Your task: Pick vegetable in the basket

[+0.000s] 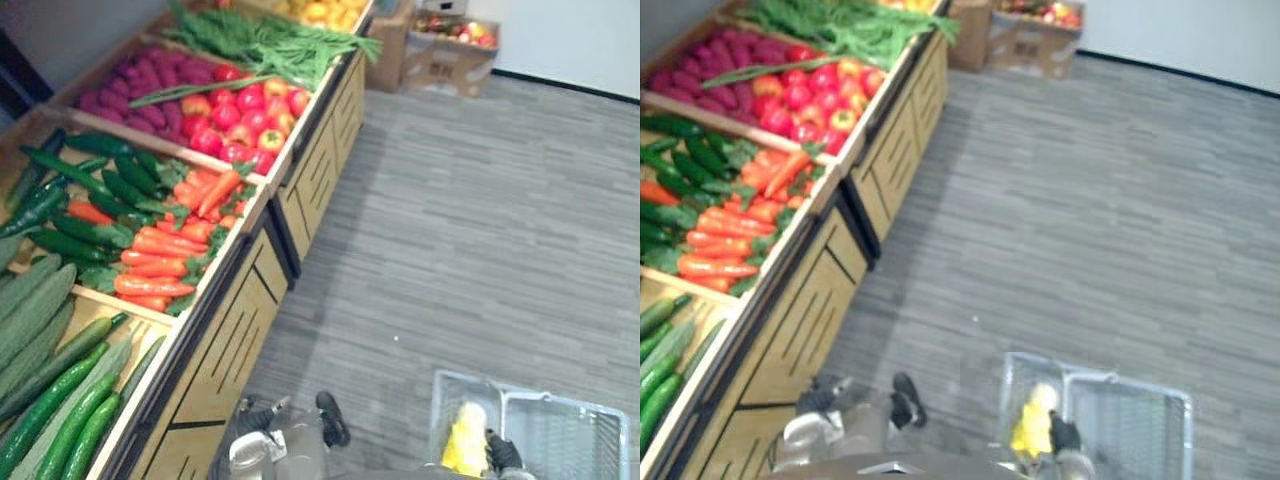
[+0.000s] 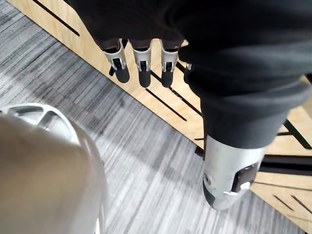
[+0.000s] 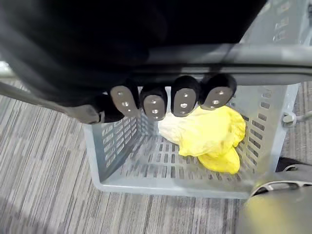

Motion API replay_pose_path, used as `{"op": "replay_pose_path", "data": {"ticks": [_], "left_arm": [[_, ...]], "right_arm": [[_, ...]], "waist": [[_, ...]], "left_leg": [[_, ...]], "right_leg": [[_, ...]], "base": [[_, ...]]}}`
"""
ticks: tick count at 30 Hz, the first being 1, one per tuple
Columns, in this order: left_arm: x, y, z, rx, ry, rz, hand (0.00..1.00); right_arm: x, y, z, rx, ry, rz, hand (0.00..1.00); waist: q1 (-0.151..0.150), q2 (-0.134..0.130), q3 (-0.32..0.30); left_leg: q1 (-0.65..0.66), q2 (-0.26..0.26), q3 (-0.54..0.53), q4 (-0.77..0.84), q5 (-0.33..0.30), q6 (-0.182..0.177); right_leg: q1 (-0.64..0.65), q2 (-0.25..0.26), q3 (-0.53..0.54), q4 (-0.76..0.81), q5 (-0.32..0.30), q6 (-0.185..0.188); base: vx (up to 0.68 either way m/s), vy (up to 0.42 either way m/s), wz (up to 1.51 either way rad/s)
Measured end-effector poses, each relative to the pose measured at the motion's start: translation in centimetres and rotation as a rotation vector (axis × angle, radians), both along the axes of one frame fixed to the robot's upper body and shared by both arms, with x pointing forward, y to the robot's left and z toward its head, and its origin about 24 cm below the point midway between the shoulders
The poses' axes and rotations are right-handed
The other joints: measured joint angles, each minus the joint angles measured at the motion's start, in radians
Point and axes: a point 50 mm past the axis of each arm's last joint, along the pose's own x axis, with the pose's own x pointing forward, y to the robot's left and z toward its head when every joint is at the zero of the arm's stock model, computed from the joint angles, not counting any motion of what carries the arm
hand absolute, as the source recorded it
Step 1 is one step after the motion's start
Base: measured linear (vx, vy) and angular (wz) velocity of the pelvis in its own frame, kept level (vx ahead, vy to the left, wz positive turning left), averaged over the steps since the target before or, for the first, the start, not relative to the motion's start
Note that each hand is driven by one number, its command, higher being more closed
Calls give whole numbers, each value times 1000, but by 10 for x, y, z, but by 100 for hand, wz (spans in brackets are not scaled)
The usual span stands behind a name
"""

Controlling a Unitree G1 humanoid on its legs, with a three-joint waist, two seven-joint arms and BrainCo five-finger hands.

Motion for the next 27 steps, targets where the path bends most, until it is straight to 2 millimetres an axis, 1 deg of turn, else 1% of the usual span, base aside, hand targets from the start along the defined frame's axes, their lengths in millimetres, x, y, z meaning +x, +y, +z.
{"op": "replay_pose_path", "data": {"ticks": [1, 2, 3, 4, 5, 6, 7, 8, 9, 10, 11, 12, 13, 15, 16, 17, 18, 19, 20, 21, 22, 23, 24, 25, 26, 27], "left_arm": [[-1, 1, -1, -1, 8, -1, 0], [-4, 2, -2, 4, 28, -19, 0], [-6, 2, -3, 12, 54, -63, 0], [-8, 5, -4, 25, 72, -87, 0], [-12, 9, -4, 35, 88, -93, 0], [-20, 11, -6, 37, 110, -92, 0], [-25, 15, -7, 38, 127, -75, 0], [-28, 16, -8, 37, 134, -63, 0], [-32, 17, -8, 35, 143, -50, 0], [-36, 17, -10, 27, 152, -32, 0], [-38, 16, -10, 20, 156, -17, 0], [-40, 13, -11, 7, 159, 6, 0], [-45, 13, -12, 2, 167, 20, 0], [-57, 14, -14, -6, 188, 65, 0], [-59, 15, -14, -6, 191, 72, 0], [-60, 16, -14, -5, 191, 82, 0], [-63, 18, -14, 0, 196, 88, 0], [-65, 24, -13, 13, 200, 95, 0], [-66, 15, -16, -20, 210, 103, 0], [-67, 13, -16, -27, 207, 106, 0], [-69, 10, -17, -37, 210, 104, 0], [-70, 9, -17, -40, 214, 101, 0], [-70, 9, -18, -42, 216, 97, 0], [-70, 10, -17, -41, 216, 96, 0], [-70, 10, -18, -43, 216, 96, 0], [-70, 8, -18, -51, 223, 97, 0]], "right_arm": [[4, 0, 1, 0, -8, 7, 100], [15, -1, 3, -5, -39, 33, 100], [23, -1, 6, -6, -65, 52, 100], [26, -2, 7, -11, -81, 58, 100], [27, -3, 8, -15, -87, 64, 100], [28, -6, 9, -27, -90, 77, 100], [31, -8, 10, -36, -93, 89, 100], [32, -9, 11, -41, -94, 96, 100], [34, -11, 12, -48, -99, 101, 100], [36, -13, 13, -52, -105, 97, 100], [36, -14, 13, -53, -106, 90, 100], [36, -16, 13, -55, -106, 74, 100], [36, -17, 13, -54, -106, 71, 100], [37, -14, 13, -45, -109, 70, 100], [38, -13, 13, -40, -112, 66, 100], [38, -8, 12, -25, -115, 55, 100], [35, -3, 10, -8, -111, 51, 100], [31, 2, 8, 11, -98, 48, 100], [30, -1, 8, 6, -90, 36, 100], [29, -5, 8, -1, -90, 24, 100], [28, -16, 10, -27, -89, 22, 100], [28, -18, 11, -34, -94, 23, 100], [29, -22, 13, -46, -100, 29, 100], [29, -23, 13, -53, -97, 43, 100], [32, -24, 14, -53, -101, 54, 100], [33, -25, 15, -54, -103, 59, 100]], "waist": [[1, -1, -1], [-6, 2, -1], [-19, 5, 1], [-28, 8, 3], [-31, 10, 4], [-28, 18, 8], [-24, 20, 5], [-24, 20, 4], [-26, 22, 4], [-24, 23, 4], [-22, 24, 5], [-13, 31, 5], [-12, 35, 4], [-11, 41, 6], [-11, 40, 6], [-5, 37, 7], [-2, 18, 6], [1, -11, 3], [9, 19, 0], [12, 33, -7], [8, 51, -8], [5, 55, -9], [-3, 52, -8], [-3, 45, -11], [-1, 46, -9], [-9, 58, -10]], "left_leg": [[16, -10, 0, -12, -7, 0], [55, -32, -24, -41, -20, -3], [103, -54, -63, -70, -28, -8], [145, -66, -104, -90, -34, -11], [174, -73, -127, -102, -39, -16], [232, -82, -165, -129, -45, -23], [268, -85, -204, -145, -44, -21], [280, -85, -234, -151, -44, -22], [294, -88, -298, -164, -43, -21], [298, -88, -363, -162, -43, -22], [304, -86, -393, -164, -44, -24], [311, -74, -450, -164, -52, -37], [314, -67, -479, -163, -56, -44], [330, -30, -585, -158, -84, -94], [335, -17, -613, -154, -94, -110], [343, 9, -667, -140, -124, -146], [345, 27, -720, -123, -158, -185], [351, 30, -756, -118, -182, -222], [354, 82, -789, -111, -189, -234], [339, 93, -789, -107, -168, -236], [328, 116, -790, -107, -153, -240], [327, 130, -813, -114, -149, -247], [327, 138, -835, -122, -142, -259], [327, 144, -850, -136, -132, -276], [320, 160, -855, -144, -116, -292], [293, 186, -874, -145, -74, -300]], "right_leg": [[-26, -10, 21, 69, 17, 12], [-94, -29, 59, 248, 93, 108], [-158, -30, 93, 440, 169, 171], [-189, -22, 96, 556, 169, 177], [-205, -14, 91, 611, 164, 169], [-239, 3, 84, 669, 143, 134], [-273, 16, 64, 668, 109, 99], [-287, 20, 53, 642, 84, 99], [-315, 21, 34, 566, 57, 82], [-342, 19, 38, 469, 48, 67], [-347, 19, 45, 419, 48, 65], [-351, 22, 61, 308, 48, 65], [-351, 23, 71, 248, 50, 62], [-352, 19, 117, 52, 65, 67], [-354, 17, 124, 19, 79, 62], [-352, 11, 142, -43, 118, 59], [-336, -3, 171, -98, 158, 50], [-322, -15, 185, -104, 217, 128], [-320, 27, 133, -45, 165, 83], [-329, 36, 113, 22, 121, 86], [-363, 60, 163, 150, 57, 71], [-394, 75, 210, 245, 10, 72], [-407, 83, 213, 300, -51, 73], [-402, 82, 197, 316, -114, 63], [-400, 90, 176, 321, -152, 45], [-400, 110, 146, 323, -157, 33]], "base": [[400, 281, 17], [377, 250, 41], [460, 251, 74], [381, 169, 90], [403, 109, 102], [380, 45, 111], [366, 14, 114], [337, -55, 139], [348, -111, 160], [368, -139, 163], [391, -188, 155], [316, -183, 116], [379, -271, 139], [390, -406, 125], [434, -578, 116], [367, -586, 124], [422, -729, 142], [318, -657, 122], [297, -546, 100], [273, -488, 101], [241, -366, 106], [220, -355, 108], [228, -346, 92], [217, -360, 76], [172, -362, 69], [193, -419, 65]]}}
